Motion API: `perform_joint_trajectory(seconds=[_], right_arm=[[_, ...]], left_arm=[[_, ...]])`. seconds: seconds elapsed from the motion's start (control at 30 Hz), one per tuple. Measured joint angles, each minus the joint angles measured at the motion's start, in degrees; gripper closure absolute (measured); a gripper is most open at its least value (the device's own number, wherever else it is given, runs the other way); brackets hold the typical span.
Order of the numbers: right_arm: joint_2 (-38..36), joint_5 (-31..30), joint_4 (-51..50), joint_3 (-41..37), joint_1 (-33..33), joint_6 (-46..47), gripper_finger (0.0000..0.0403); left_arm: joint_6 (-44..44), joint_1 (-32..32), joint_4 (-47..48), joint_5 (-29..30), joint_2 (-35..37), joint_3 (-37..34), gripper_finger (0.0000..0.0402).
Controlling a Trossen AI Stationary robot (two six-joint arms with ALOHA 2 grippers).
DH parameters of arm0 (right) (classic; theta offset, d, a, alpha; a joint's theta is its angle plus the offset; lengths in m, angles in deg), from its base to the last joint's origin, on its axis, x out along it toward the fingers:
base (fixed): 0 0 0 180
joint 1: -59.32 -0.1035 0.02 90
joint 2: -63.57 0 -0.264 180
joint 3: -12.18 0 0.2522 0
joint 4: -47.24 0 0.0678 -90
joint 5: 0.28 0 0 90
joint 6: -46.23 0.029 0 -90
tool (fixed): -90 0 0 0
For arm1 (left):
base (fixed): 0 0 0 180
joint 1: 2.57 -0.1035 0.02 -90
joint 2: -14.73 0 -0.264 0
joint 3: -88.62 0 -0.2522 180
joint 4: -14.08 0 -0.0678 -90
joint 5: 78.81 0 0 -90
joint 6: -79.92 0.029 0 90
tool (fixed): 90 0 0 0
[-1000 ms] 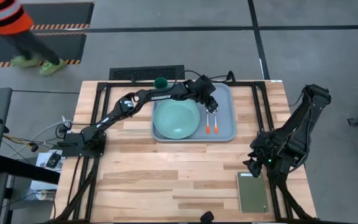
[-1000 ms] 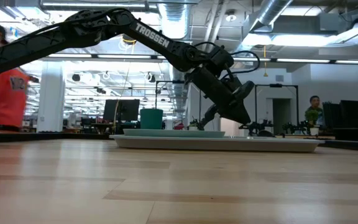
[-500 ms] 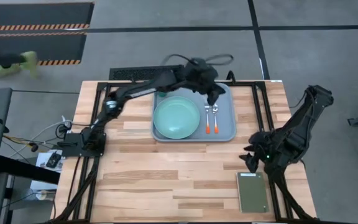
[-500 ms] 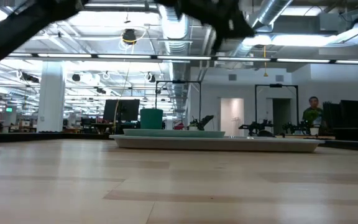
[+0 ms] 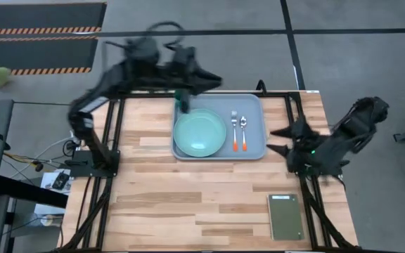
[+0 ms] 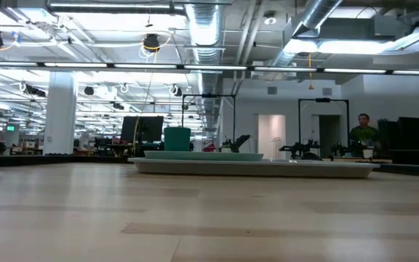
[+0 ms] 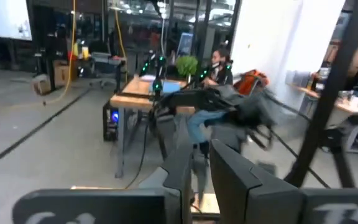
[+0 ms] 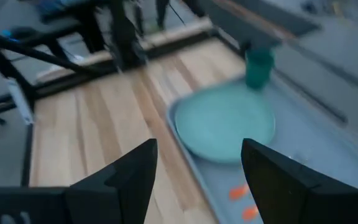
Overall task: Pick and place plate/cup/fork/spoon on tray
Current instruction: Return to Home Position
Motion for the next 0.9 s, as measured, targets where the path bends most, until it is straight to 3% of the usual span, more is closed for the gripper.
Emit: perform_joint_trajectory(seconds=[0.17, 0.33, 0.53, 0.73, 0.9], right_arm=[[-0.02, -0.59, 0.69, 10.27, 1.08, -14.12, 0.0143], [-0.51, -3.46, 3.58, 17.53, 3.19, -23.84, 0.0143], [-5.93, -4.53, 3.37, 22.71, 6.35, -29.89, 0.0143], [-17.72, -6.51, 2.65, 20.66, 8.43, -29.71, 0.0143], [-28.19, -7.12, 2.31, 10.22, 8.75, -26.49, 0.0143]], left_arm=[[-4.51, 0.79, 9.37, -0.14, 9.44, -0.09, 0.0356], [-0.96, 2.79, 16.29, 0.14, 20.19, -0.04, 0.0356], [4.55, 6.0, 22.25, 5.94, 30.59, -0.07, 0.0356], [6.21, 6.19, 31.71, 15.35, 37.32, -2.8, 0.0356], [6.36, 6.18, 27.6, 16.36, 42.17, -16.66, 0.0356]])
